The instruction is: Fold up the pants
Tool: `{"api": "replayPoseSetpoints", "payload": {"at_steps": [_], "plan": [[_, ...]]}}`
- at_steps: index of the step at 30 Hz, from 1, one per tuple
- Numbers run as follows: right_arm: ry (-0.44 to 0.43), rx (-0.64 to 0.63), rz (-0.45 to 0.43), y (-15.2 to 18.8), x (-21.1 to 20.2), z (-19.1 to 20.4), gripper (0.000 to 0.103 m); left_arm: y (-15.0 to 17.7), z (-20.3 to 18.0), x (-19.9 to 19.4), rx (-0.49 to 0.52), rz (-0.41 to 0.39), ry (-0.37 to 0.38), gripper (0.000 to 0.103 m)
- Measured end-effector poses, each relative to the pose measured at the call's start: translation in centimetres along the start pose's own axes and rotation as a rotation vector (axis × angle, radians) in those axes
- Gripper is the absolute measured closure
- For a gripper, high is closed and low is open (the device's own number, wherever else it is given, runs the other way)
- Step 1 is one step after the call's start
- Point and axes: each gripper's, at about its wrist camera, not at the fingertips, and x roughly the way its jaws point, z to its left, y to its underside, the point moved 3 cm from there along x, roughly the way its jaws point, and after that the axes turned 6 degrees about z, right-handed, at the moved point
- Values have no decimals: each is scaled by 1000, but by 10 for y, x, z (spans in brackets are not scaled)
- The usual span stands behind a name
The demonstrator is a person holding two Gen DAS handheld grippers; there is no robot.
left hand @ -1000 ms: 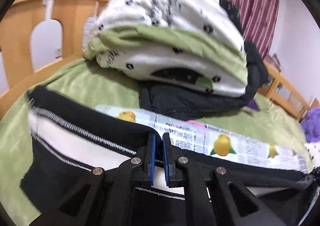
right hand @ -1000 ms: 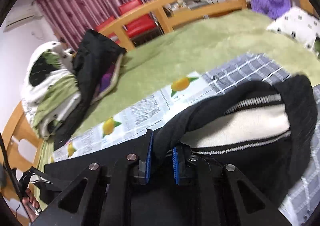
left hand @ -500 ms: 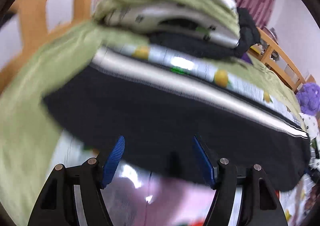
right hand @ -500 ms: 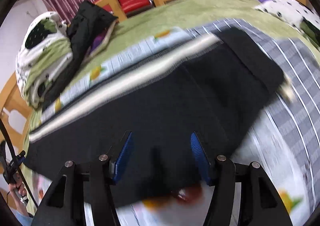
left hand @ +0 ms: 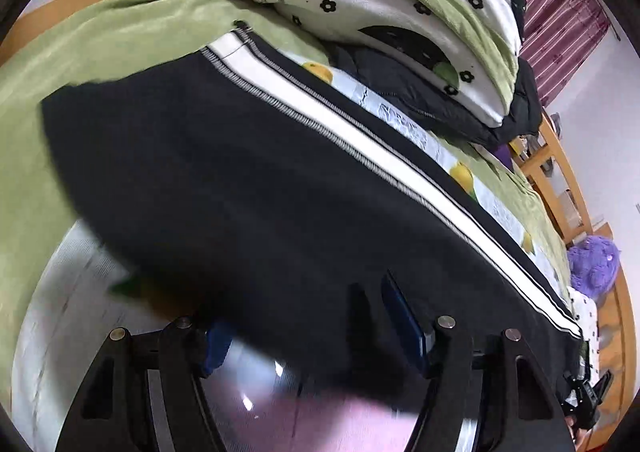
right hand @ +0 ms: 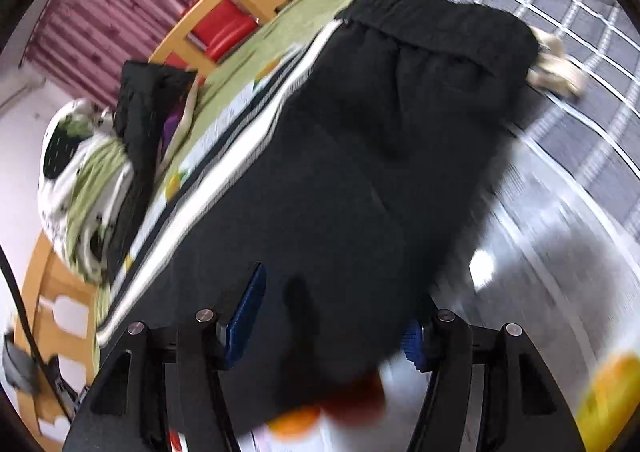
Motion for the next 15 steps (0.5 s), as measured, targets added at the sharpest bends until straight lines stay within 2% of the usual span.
{"api": "replayPoseSetpoints", "payload": {"at_steps": [1,2,3,4,5,10,15], "plan": [[3,11,-12,-7,6,1,44,-4,-5,5,7,-10,-11,40],[13,23,-21,-11,11,3,56,-6,-6,7,11,-16,-24,53],[35,36,-19,-13,15,3,68,-9,-9,10,19,-17,-63,75],[38,40,-7,-15,17,4,78,-12,-10,11,31,-14,-94,84],[38,44,-9,-16,14,5,82,-13,-12,7,43,-16,-86,92],[7,-7,-51,1,-51,21,86,4,-23,-53,123,-28,-40,92],[47,-66,-2,44,-114,5,86,67,-5,-114,146,8,-32,92]]}}
